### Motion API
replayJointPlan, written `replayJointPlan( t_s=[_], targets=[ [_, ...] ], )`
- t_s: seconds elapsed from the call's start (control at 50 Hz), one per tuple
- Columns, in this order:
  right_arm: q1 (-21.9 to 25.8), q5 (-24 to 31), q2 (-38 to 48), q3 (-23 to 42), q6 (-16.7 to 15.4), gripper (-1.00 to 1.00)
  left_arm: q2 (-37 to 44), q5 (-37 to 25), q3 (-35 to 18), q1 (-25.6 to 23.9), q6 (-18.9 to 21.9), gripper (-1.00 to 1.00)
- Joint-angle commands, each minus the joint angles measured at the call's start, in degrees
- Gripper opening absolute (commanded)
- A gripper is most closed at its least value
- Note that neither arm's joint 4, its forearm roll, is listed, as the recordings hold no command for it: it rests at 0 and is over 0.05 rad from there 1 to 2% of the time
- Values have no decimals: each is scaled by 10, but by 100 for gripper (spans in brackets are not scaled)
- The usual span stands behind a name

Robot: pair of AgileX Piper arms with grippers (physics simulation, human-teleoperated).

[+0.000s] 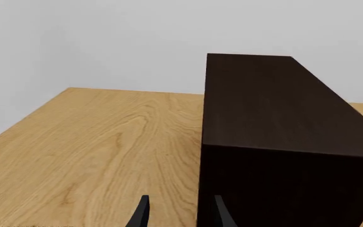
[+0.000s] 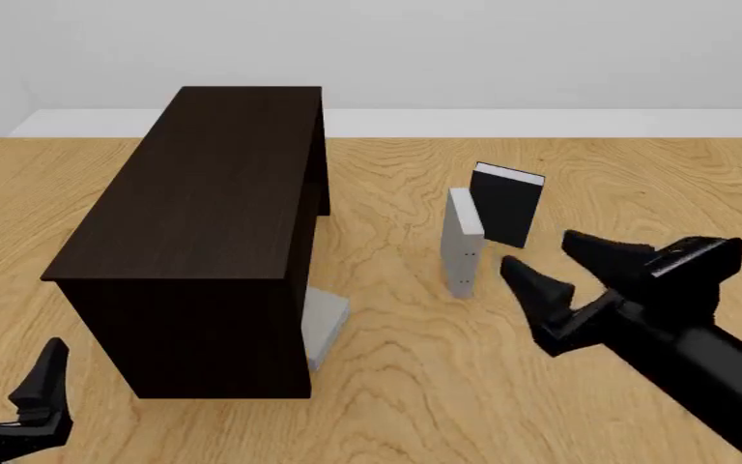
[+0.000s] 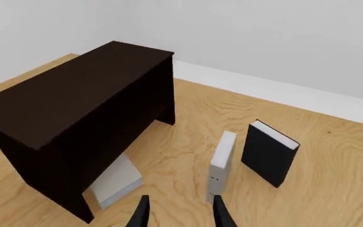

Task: Pick up the book on the right and place it under the cabinet shelf.

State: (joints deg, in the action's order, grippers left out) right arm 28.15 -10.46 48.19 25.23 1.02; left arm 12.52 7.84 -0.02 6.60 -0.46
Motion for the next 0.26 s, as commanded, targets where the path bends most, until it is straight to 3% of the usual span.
replayJointPlan(
  t_s=[0.02, 0.16, 0.26],
  targets=[
    [-53, 128, -181, -12, -22, 100, 2, 4, 0, 8, 0, 100],
    [-103, 234, -315, -2, -39, 100, 3, 4, 0, 8, 0, 100],
    [-121, 290, -370, 15, -27, 100, 0, 1, 0, 8, 0, 100]
  ],
)
